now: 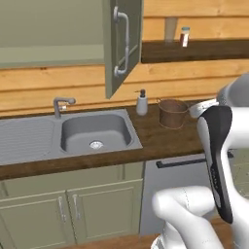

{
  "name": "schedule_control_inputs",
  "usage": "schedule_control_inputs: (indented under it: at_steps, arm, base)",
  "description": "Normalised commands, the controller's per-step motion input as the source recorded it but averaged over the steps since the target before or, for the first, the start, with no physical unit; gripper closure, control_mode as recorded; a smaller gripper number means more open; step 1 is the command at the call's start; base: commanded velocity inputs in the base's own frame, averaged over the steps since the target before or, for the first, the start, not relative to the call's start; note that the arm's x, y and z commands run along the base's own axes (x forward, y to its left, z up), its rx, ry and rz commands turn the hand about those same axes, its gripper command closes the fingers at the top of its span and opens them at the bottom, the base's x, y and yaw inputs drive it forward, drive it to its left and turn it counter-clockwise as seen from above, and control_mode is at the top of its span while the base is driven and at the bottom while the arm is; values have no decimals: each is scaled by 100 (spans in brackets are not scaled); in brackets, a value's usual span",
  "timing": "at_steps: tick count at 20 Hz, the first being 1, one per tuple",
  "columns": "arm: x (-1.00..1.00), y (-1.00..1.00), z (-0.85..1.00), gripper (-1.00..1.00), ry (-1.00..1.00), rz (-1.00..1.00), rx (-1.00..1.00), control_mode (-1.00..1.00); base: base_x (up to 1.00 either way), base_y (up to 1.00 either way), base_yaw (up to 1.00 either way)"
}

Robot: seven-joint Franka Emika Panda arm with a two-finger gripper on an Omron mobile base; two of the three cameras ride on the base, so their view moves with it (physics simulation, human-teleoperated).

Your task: Open the cabinet, pick up the bread from the cabinet and place it in the basket. Then move the basket to the dining counter.

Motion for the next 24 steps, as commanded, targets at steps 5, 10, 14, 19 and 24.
schedule_control_inputs:
  at_steps: [5, 10, 14, 19, 24]
  arm:
    - [0, 0, 0, 100, 0, 0, 0, 100]
    - [0, 0, 0, 100, 0, 0, 0, 100]
    - [19, -12, -9, 100, 1, 0, 1, -100]
    - [100, -37, -52, 100, 8, 0, 5, -100]
    - [100, -17, -94, 100, 17, 0, 1, -100]
  base:
    - [80, -22, 0]
    - [69, -35, 0]
    - [40, -39, 0]
    - [0, 0, 0]
    - [0, 0, 0]
